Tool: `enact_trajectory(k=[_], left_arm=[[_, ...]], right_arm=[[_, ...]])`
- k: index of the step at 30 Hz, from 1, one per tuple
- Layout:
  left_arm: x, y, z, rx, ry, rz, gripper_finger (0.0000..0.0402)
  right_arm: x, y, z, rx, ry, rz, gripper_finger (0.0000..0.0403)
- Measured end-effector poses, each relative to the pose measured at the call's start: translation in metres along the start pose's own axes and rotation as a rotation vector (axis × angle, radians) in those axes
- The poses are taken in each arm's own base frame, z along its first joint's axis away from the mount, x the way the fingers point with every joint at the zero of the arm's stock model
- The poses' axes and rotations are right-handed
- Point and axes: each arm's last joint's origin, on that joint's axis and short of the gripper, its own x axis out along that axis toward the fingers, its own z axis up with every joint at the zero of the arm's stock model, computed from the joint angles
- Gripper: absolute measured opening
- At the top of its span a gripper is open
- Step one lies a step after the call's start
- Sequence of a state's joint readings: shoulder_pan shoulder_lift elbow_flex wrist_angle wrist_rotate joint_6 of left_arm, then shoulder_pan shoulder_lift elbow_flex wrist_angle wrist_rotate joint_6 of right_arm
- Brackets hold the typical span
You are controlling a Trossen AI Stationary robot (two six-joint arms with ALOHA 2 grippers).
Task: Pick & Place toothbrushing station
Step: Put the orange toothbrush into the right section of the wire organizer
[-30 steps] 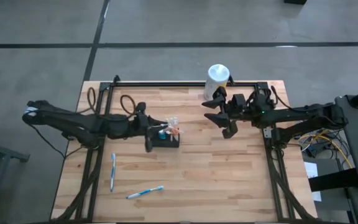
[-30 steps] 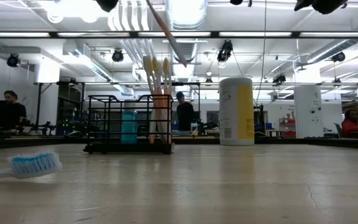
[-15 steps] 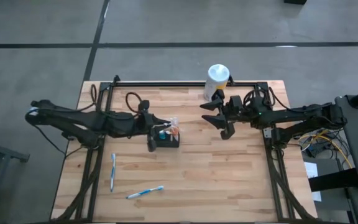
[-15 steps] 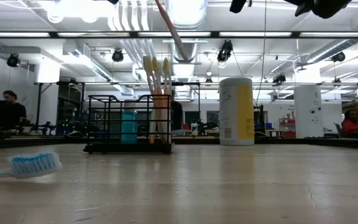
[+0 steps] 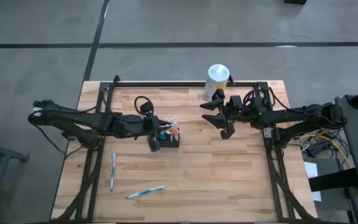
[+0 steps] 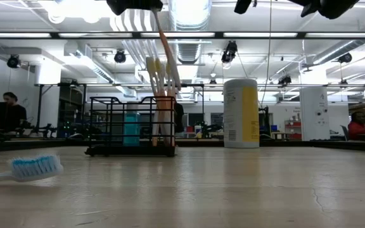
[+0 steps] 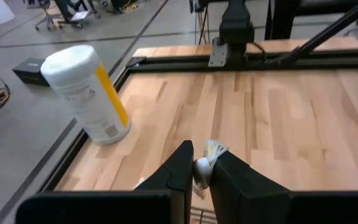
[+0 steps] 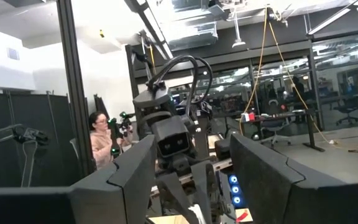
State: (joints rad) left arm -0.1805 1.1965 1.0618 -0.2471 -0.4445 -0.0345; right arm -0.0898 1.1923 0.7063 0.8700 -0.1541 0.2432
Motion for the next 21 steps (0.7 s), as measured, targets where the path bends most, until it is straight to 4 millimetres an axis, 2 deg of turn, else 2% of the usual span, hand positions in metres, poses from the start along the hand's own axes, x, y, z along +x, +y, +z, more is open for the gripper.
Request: enact_trajectory(k=[15,21], left_arm=[[0.004,0.004,-0.01,0.007,0.09,0.04,0.0039],[0.017,0.0,-0.018,0.027,0.145,0.033,0.0039]], right_arm=[[0.0,0.0,-0.001,-0.009,0.003,-0.001,0.0203],[0.0,0.0,-0.001,-0.011,0.003,-0.001,0.0203]])
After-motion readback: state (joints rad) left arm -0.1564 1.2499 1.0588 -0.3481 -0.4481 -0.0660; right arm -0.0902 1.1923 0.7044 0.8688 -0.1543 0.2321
